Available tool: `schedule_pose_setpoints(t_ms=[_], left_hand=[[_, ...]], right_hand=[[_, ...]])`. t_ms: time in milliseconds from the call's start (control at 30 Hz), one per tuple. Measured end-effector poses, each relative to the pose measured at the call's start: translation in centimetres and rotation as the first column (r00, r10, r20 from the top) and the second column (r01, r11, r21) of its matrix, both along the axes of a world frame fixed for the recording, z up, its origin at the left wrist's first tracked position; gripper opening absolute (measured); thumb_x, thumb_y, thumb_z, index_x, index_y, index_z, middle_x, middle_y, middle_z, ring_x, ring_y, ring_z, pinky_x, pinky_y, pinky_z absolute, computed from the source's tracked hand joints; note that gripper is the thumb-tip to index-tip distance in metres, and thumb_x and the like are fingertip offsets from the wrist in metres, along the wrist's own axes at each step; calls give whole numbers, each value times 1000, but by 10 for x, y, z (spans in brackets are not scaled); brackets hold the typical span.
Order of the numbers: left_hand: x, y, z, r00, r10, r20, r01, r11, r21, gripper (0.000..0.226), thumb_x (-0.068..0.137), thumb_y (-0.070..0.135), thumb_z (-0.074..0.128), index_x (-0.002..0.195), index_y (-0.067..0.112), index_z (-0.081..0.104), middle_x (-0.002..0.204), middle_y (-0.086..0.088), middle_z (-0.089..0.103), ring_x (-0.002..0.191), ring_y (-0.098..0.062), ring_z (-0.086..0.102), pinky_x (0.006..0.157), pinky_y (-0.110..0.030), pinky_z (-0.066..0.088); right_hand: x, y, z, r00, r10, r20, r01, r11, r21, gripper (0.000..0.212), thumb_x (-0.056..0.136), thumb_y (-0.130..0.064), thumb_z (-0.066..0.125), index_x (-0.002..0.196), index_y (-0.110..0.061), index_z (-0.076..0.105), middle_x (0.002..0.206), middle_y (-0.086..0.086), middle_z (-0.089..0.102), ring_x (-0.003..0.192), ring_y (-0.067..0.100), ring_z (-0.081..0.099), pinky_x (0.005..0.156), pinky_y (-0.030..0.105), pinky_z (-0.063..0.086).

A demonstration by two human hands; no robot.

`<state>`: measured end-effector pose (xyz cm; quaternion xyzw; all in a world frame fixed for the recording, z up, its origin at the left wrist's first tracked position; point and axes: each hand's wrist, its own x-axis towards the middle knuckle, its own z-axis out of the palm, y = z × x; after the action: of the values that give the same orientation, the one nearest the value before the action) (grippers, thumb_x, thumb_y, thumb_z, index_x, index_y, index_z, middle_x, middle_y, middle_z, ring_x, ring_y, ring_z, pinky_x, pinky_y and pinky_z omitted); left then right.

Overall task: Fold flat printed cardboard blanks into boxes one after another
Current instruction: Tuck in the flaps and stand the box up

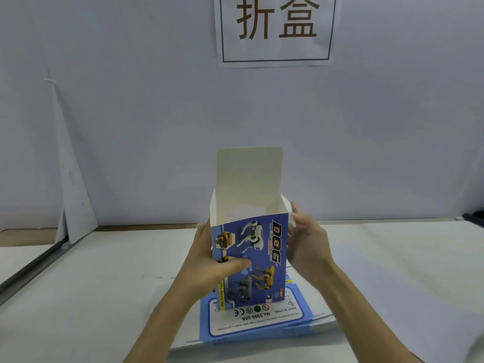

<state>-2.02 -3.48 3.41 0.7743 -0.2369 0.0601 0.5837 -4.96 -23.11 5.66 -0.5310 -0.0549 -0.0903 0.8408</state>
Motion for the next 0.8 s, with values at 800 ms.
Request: schedule_pose_setpoints(t_ms=[800], left_hand=[[-16, 38, 51, 835, 76, 545, -260, 928, 268, 55, 81, 74, 22, 133, 58, 17, 138, 46, 7, 132, 26, 1, 109, -23, 14]], right_hand=[[-27, -15, 9, 822, -98, 561, 522, 523, -674, 42, 89, -34, 54, 125, -52, 41, 122, -32, 47, 120, -13, 43, 67, 5, 50]])
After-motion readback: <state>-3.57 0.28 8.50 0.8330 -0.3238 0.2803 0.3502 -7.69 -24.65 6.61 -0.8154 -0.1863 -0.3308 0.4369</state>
